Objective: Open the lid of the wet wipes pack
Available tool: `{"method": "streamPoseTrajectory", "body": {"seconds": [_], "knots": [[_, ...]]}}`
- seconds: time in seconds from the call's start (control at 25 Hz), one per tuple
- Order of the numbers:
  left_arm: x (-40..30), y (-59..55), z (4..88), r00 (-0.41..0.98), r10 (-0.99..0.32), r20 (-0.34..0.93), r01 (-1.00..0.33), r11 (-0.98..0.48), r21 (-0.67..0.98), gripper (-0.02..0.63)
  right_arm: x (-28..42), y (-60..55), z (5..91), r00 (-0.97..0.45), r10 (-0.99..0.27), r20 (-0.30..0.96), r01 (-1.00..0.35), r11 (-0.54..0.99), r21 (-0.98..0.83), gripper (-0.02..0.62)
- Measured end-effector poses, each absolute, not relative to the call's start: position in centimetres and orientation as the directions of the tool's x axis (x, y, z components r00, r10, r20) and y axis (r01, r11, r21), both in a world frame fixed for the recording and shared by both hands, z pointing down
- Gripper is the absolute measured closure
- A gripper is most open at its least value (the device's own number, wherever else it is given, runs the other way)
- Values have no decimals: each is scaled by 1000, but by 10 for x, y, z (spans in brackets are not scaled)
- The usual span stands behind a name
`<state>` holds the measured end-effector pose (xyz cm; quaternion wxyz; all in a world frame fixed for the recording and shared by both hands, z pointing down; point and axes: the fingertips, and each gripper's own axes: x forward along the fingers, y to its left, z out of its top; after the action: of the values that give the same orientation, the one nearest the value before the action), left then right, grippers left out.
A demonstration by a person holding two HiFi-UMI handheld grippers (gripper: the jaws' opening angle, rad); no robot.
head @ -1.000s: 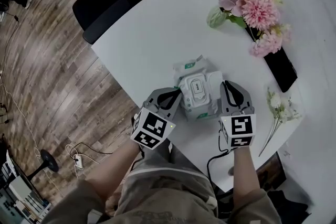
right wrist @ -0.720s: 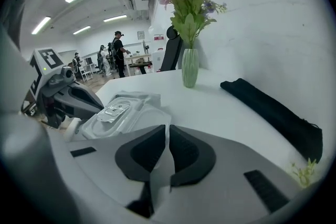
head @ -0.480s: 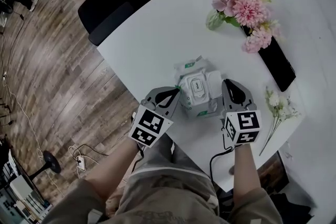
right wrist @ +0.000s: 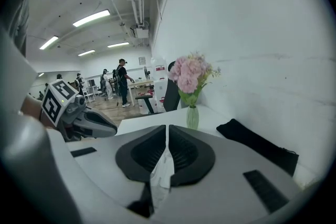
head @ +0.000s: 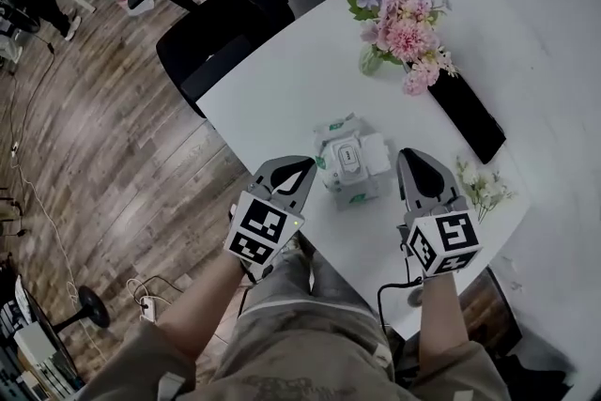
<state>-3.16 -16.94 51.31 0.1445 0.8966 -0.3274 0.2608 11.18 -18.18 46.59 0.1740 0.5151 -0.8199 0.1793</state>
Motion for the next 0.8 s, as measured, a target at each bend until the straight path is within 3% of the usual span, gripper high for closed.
{"method": "streamPoseTrajectory", "body": {"seconds": [0.44, 0.8], "knots": [[-37, -150, 413, 662, -582, 472, -636, -769, -55, 591, 78, -139, 343, -496, -808, 319, -857, 514, -30, 554], [-47, -121, 335, 688, -625, 369, -639, -763, -101, 591, 69, -106, 271, -505, -845, 174, -857, 515, 14, 560]]}}
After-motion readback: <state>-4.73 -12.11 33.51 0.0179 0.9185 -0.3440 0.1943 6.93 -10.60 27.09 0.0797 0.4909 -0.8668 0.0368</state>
